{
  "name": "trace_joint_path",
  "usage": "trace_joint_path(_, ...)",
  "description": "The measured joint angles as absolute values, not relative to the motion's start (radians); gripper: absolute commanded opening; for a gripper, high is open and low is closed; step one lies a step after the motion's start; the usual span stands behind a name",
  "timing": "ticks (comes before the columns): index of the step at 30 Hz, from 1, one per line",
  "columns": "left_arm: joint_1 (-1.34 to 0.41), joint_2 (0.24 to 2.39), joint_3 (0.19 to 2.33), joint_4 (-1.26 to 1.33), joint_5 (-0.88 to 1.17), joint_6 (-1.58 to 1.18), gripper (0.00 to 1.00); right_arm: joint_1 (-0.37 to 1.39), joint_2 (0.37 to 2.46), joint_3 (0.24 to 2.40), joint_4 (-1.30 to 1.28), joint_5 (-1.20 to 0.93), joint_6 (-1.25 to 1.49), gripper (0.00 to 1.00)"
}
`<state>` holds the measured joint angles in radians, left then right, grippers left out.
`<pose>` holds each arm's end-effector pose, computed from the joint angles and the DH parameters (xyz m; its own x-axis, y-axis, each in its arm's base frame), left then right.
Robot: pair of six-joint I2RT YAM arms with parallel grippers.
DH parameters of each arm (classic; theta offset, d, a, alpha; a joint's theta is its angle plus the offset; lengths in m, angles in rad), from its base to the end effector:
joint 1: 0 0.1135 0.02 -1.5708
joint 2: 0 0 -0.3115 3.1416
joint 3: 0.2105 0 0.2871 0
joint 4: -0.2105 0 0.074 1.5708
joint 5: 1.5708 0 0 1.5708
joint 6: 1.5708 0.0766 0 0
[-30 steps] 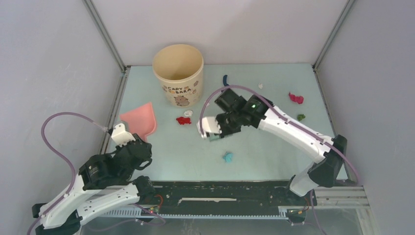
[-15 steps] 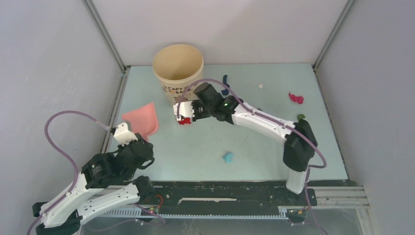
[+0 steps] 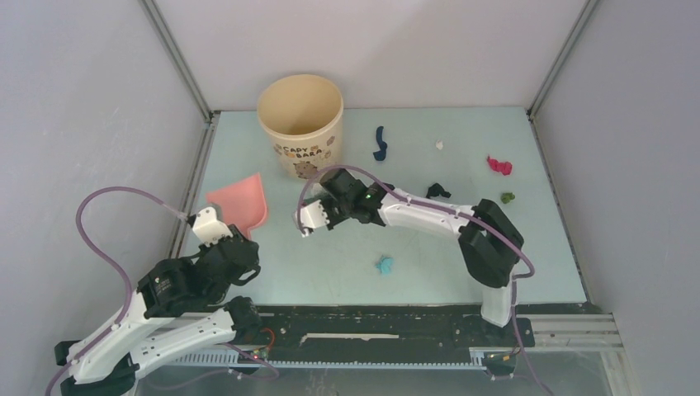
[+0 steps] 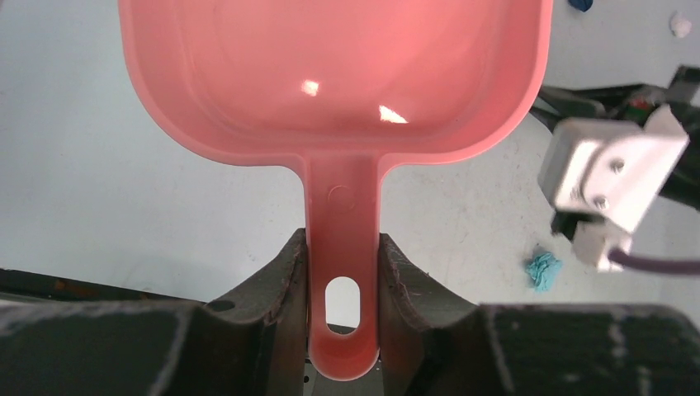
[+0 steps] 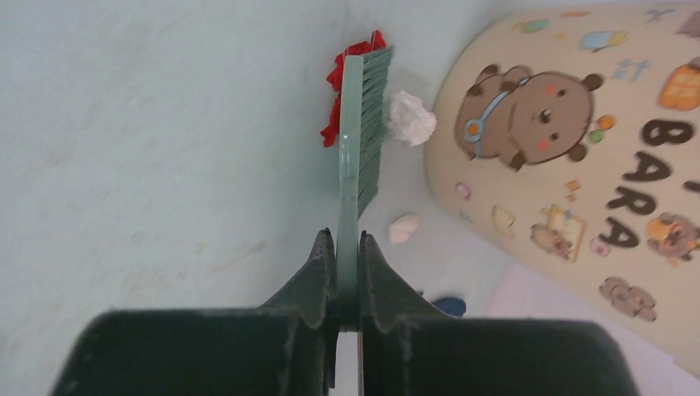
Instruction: Sweep away the paper scraps from the table
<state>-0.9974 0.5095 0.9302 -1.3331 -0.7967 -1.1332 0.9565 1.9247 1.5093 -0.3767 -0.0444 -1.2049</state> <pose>0.0774 -0.0189 0.3340 -0.4988 -0.3948 -0.7716 -0.2404 0.9183 -0.3145 0.2939 0.4226 0.2401 0.6323 -0.7220 -0.2808 -0.6816 -0.3463 -0.6446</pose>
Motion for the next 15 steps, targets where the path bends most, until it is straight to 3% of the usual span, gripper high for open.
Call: trace_joint_path(15, -0.997, 0.591, 0.928, -1.255, -0.782, -1.060, 0.00, 0.763, 1.551, 1.428, -0.979, 0.047, -1.219, 0.00)
